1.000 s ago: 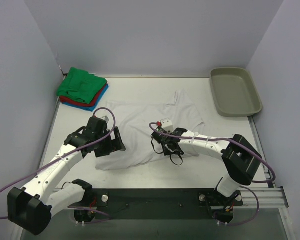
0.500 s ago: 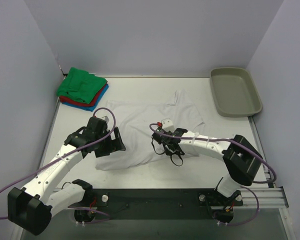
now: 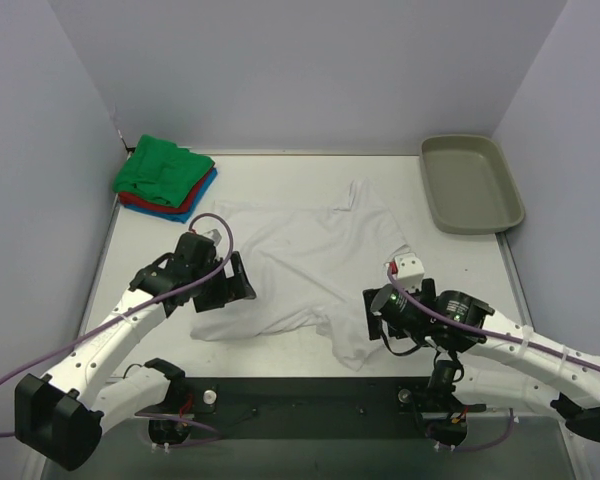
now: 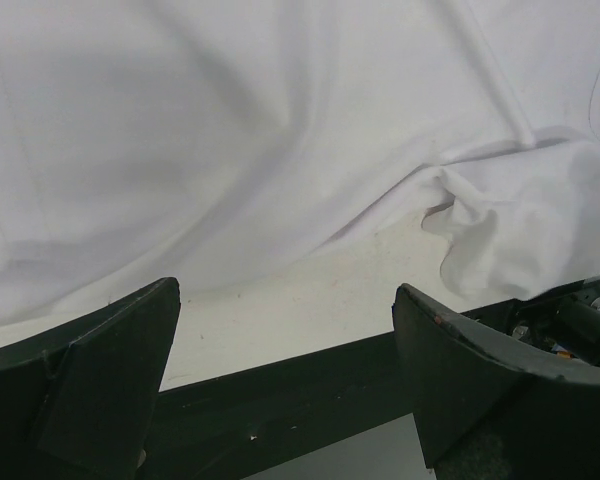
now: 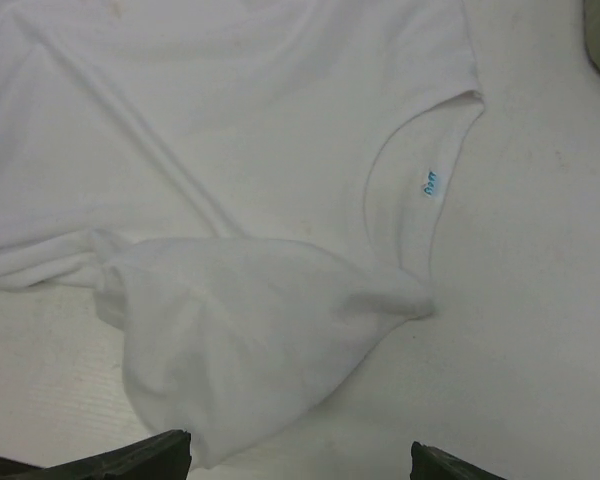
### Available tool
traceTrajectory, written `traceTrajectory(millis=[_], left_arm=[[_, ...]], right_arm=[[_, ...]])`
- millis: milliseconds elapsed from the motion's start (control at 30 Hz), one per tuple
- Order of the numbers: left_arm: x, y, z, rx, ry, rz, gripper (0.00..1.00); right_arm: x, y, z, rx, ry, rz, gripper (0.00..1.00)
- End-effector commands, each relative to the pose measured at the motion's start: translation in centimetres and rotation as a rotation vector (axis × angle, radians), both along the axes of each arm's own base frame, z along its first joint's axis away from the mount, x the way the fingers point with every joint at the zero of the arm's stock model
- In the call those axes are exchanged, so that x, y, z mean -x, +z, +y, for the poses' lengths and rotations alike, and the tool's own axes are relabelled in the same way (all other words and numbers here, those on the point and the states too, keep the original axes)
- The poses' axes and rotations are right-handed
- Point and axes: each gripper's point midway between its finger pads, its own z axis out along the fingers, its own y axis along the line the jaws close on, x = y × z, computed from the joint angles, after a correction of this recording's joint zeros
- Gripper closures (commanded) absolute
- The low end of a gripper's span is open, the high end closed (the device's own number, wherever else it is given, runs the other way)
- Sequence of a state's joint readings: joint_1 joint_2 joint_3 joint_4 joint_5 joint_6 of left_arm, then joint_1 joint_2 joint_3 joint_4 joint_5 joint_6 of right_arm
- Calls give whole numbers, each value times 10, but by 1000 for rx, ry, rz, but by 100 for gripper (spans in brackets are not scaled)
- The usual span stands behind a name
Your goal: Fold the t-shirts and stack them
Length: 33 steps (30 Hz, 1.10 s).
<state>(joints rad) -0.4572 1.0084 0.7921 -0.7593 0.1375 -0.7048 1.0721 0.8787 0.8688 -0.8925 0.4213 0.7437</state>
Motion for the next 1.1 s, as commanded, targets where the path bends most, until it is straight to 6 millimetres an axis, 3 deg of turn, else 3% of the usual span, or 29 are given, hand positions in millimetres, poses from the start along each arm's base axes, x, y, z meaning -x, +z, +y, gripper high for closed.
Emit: traceTrajectory(millis=[0, 300, 433, 567, 800, 933, 1067], left_arm=[[-5, 14, -10, 44, -11, -46, 3], [5, 11, -9, 50, -20, -48, 3], [8, 8, -11, 48, -32, -45, 2], [9, 6, -6, 12, -18, -49, 3], [11, -1, 1, -21, 10, -35, 3], [11, 1, 7, -40, 27, -45, 3], [10, 7, 13, -50, 45, -79, 2]], right_arm=[[10, -2, -20, 45, -79, 13, 8], [21, -26, 6, 77, -36, 38, 6], [32, -50, 31, 34, -3, 56, 0], [46, -67, 60, 24, 52, 75, 0], [70, -95, 94, 61, 109, 116, 18], [76, -113, 92, 76, 83, 118, 27], [78, -128, 80, 53, 39, 115, 45]])
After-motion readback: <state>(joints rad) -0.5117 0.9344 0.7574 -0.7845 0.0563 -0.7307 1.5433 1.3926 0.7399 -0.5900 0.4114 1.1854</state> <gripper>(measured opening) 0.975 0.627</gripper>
